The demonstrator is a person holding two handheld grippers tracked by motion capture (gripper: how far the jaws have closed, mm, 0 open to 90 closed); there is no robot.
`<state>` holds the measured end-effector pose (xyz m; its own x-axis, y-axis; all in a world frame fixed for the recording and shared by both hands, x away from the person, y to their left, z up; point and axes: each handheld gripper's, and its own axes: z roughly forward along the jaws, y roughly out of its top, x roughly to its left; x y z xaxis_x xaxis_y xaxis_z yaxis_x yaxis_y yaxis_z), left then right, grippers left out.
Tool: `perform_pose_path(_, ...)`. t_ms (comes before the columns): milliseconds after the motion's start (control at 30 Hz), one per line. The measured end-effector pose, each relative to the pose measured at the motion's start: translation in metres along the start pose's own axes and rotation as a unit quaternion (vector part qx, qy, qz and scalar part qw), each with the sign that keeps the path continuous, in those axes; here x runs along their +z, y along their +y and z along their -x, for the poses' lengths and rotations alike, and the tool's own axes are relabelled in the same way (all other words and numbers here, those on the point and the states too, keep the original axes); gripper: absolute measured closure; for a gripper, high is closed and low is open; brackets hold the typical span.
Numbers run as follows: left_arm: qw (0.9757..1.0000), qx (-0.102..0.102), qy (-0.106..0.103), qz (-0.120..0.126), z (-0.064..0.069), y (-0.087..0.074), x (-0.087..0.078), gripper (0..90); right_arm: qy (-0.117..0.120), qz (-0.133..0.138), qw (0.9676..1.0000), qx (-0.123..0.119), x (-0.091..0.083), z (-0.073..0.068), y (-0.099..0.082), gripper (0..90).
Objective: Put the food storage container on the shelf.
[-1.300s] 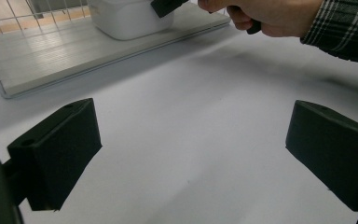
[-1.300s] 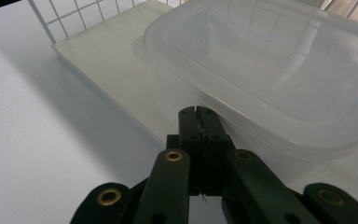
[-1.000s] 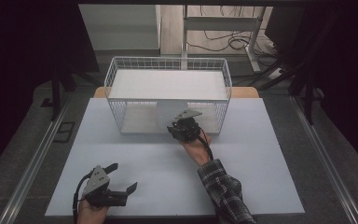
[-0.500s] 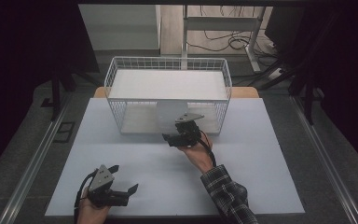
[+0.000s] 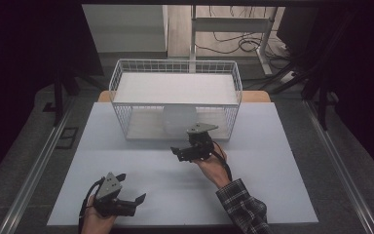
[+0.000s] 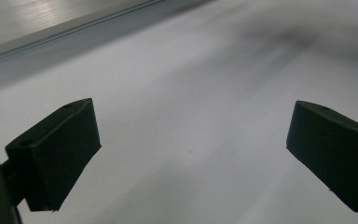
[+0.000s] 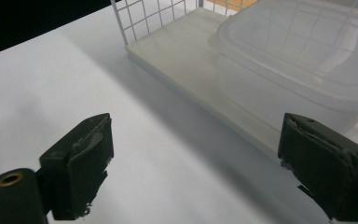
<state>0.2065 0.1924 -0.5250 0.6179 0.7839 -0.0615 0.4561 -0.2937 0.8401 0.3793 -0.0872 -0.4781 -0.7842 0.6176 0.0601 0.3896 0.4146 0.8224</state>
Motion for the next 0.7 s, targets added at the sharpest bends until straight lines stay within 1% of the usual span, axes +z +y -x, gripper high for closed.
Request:
perform_pose_path(67, 1.0, -0.001, -0.003, -0.004, 0.0, 0.0, 0.001, 1.4, 0.001, -0.002, 1.0, 0.0, -0.003, 0.0, -0.003, 8.5)
perform_pose_path(333, 1.0, -0.008, -0.002, -0.002, -0.001, 0.0, 0.0, 1.1, 0.009, -0.002, 1.0, 0.003, -0.01, -0.003, -0.009, 7.5)
perform_pose_path(367, 1.0, -0.009, -0.001, -0.002, -0.001, 0.0, 0.001, 1.1, 0.014, -0.005, 0.9999, 0.004, -0.012, -0.004, -0.011, 7.2)
perform_pose_path(567, 1.0, -0.004, -0.002, -0.008, 0.001, -0.001, 0.002, 1.2, 0.014, -0.006, 0.9999, -0.002, -0.017, -0.008, -0.016, 6.6)
perform_pose_path(700, 0.9999, -0.001, -0.005, -0.01, 0.002, -0.001, 0.004, 1.3, 0.012, -0.007, 0.9999, -0.004, -0.025, -0.01, -0.02, 5.8)
